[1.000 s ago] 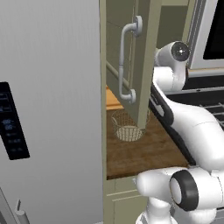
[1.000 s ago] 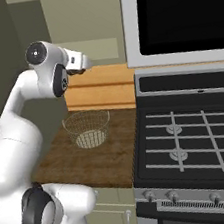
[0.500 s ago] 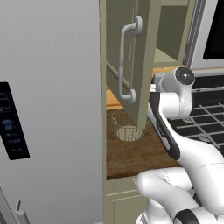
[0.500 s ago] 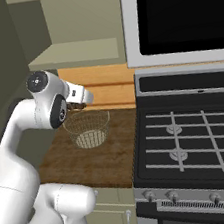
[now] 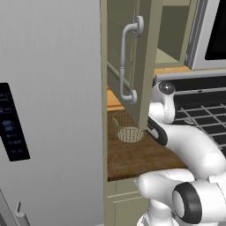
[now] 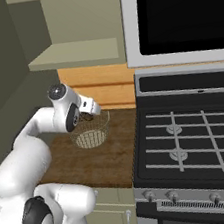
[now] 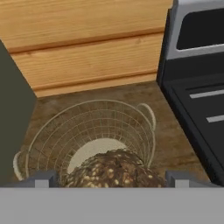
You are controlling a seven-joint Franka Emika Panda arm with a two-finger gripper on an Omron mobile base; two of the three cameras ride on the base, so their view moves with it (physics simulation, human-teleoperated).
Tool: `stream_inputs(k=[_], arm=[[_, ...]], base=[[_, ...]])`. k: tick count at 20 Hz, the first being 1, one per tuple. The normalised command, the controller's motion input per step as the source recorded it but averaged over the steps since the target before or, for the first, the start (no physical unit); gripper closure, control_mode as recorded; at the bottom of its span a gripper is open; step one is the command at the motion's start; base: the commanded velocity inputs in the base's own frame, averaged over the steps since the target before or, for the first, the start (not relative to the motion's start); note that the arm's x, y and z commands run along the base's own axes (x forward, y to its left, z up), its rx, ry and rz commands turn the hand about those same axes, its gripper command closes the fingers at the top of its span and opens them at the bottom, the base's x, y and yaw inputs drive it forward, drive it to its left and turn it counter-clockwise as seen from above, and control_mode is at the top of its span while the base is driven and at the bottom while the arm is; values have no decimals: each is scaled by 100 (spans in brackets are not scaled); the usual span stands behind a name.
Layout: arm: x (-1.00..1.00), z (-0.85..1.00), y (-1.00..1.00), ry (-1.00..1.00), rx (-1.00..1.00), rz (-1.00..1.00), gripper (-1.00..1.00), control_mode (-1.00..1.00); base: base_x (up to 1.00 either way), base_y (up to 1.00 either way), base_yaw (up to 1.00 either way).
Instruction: Open the cabinet, pick up the bread from the cabinet and place it in the basket. Then move the basket to the dining counter.
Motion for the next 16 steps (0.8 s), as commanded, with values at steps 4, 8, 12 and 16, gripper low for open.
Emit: stream_inputs(k=[4,8,12,16], arm=[[49,-41,24,3,0,3,100,-100],[31,-53,18,2,0,5,100,-100],[23,-50,3,0,0,6,100,-100],[10,-38,0,0,0,6,100,-100]], base=[[0,0,0],[0,0,0],[0,0,0],[0,0,0]])
